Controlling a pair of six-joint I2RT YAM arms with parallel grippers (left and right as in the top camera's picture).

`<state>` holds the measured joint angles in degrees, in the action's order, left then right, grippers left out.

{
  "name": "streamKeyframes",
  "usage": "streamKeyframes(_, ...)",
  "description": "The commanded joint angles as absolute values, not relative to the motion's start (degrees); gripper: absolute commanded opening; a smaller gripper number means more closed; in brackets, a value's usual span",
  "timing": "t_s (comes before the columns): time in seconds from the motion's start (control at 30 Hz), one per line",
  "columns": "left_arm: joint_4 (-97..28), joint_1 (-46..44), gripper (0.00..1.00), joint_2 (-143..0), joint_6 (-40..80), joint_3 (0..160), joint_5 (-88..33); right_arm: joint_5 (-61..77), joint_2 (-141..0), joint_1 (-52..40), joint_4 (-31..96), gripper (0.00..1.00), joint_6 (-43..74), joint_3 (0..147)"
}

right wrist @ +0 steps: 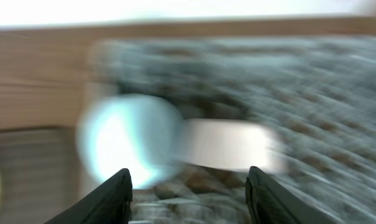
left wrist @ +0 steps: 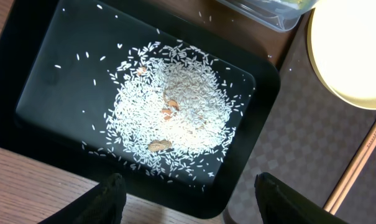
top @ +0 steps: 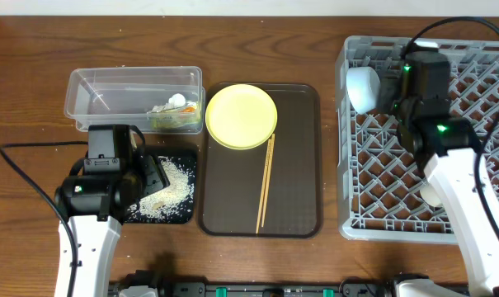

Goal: Sort waste into correct bins and load items into the dishwasher rack
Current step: 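Move the right gripper to the yellow plate and grasp its edge, then lift the yellow plate with the right gripper and stand it in the rack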

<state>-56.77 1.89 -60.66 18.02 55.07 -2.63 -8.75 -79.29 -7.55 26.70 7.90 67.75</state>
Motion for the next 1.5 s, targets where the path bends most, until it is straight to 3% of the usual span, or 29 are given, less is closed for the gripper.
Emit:
streamKeyframes(0.0, -56.9, 2.2, 0.70, -60.7, 18.3, 55.4, -2.3, 14.4, -80.2, -11.0, 25.9, 0.58, 10.9, 67.8)
streamKeyframes(0.47, -56.9, 2.2, 0.70, -60.7, 18.3, 55.4, -3.8, -0.3, -99.2, -28.3, 13.2, 0.56, 19.4, 67.8)
streamKeyframes(0.97, -56.9, 2.2, 0.70, -60.7, 18.3, 55.4, -3.8, -2.1, -117.0, -30.8, 2.9, 0.45, 34.5, 67.8)
streamKeyframes(1.03, -56.9, 2.2, 0.69, -60.7, 18.3, 55.4, -3.9, -2.1, -117.9, -30.8, 2.7, 0.40, 35.6, 67.8)
streamKeyframes(1.27, -56.9, 2.2, 0.70, -61.0, 18.3, 55.4, -3.8, -1.5, -118.3, -30.8, 0.1, 0.02, 36.9, 67.8)
streamKeyframes(1.47, -56.9, 2.2, 0.70, -61.1, 18.3, 55.4, -3.8, -1.9, -116.5, -29.8, -1.3, 0.01, 36.7, 68.3)
